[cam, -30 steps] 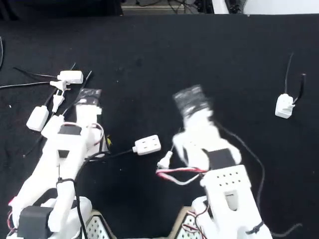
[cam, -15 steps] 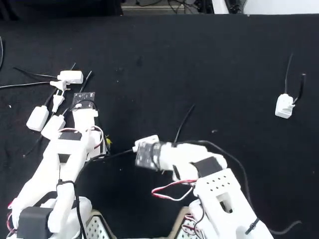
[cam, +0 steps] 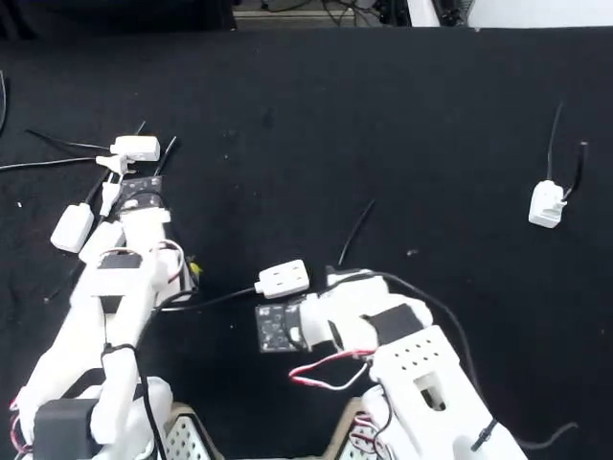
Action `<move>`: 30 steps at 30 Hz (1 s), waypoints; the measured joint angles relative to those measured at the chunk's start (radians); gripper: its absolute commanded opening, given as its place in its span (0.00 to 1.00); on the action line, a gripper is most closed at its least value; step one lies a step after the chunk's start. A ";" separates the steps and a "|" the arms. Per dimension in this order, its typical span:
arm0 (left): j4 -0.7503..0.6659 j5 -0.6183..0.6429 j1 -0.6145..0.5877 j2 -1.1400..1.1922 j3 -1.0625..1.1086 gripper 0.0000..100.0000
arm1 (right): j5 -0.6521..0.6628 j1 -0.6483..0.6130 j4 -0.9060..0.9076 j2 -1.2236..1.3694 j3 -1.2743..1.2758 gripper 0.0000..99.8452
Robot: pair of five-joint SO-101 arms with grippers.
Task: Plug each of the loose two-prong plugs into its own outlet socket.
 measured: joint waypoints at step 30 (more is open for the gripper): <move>-0.005 0.000 -0.015 0.000 0.000 0.21 | 0.058 0.008 0.305 0.502 -0.430 0.24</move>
